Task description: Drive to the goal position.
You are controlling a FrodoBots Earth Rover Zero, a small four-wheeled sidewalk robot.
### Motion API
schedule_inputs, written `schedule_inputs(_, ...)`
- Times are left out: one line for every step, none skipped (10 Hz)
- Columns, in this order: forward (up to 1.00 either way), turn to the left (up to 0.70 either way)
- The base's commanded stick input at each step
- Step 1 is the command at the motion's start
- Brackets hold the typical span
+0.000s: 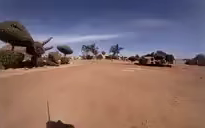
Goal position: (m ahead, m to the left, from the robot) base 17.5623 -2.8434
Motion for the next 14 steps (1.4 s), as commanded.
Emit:
schedule_inputs(0.70, 0.00)
schedule_inputs(0.70, 0.00)
schedule_inputs(0.70, 0.00)
schedule_inputs(0.70, 0.00)
schedule_inputs(0.70, 0.00)
schedule_inputs(0.70, 0.00)
schedule_inputs(0.70, 0.00)
schedule_inputs(0.70, 0.00)
schedule_inputs(0.70, 0.00)
schedule_inputs(0.70, 0.00)
schedule_inputs(0.70, 0.00)
schedule_inputs(0.70, 0.00)
schedule_inputs(0.70, 0.00)
schedule_inputs(0.70, 0.07)
